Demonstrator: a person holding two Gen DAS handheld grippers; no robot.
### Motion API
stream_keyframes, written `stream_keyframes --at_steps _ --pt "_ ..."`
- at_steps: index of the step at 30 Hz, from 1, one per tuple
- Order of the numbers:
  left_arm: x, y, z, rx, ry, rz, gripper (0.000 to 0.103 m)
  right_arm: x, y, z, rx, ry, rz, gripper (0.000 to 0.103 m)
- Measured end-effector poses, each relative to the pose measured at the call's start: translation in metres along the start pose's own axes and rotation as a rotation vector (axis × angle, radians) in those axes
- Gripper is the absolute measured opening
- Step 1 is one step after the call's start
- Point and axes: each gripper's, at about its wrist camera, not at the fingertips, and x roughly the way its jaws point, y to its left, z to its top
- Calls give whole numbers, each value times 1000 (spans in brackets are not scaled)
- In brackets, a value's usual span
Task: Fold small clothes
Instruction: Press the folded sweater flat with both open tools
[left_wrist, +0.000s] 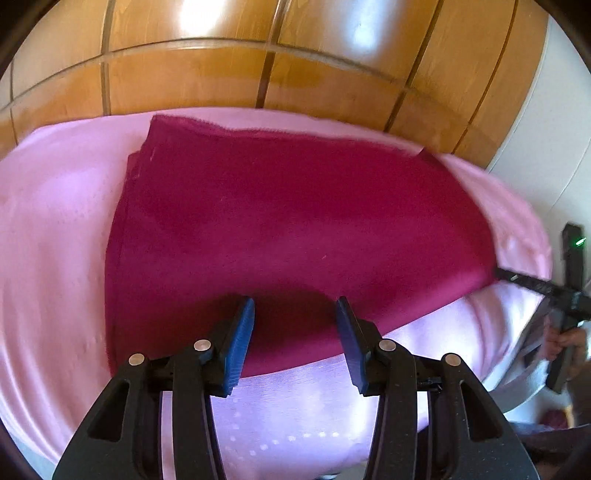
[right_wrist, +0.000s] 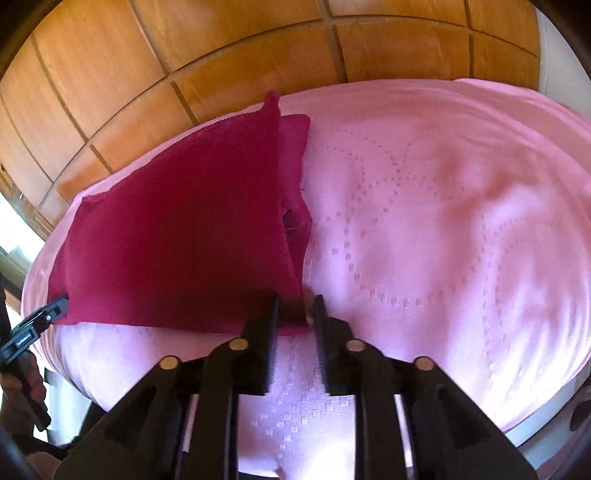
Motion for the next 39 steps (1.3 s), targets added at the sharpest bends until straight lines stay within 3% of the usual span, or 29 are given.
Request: stream_keyframes --at_steps 2,3,5,8,9,13,17,18,20,24,26,28,35,39 --pt "-9 3 5 -15 -26 -21 45 -13 2 8 -11 -31 -9 30" --pt "-12 4 7 -19 -44 -11 45 -17 4 12 -19 -50 -14 30" --pt "-17 8 13 -40 -71 -10 45 -32 10 26 -22 -117 3 41" --pt "-19 12 25 -57 -104 24 46 -32 33 51 -60 -183 35 47" --pt "-18 14 29 -62 -107 43 55 -26 43 60 -78 -193 41 49" --pt "-9 22 48 -85 -116 111 58 8 74 93 -121 -175 65 51" --pt "9 30 57 -87 -84 178 58 57 73 113 -121 -96 -60 50" --pt "15 33 58 -93 -68 191 58 75 63 114 -111 -58 -111 49" --pt "23 38 58 -115 -43 211 58 85 47 114 -69 -56 -63 50" --pt "15 30 58 -93 -72 212 58 68 42 110 -58 -84 -16 53" --pt "12 25 59 -75 -83 213 59 57 36 108 -43 -105 13 69" --pt "10 21 61 -64 -93 216 58 44 32 107 -16 -144 -5 78" --pt "9 6 61 -10 -113 218 58 38 3 95 118 -99 114 79" --pt "11 1 59 -3 -103 208 59 45 -2 85 142 -62 133 79"
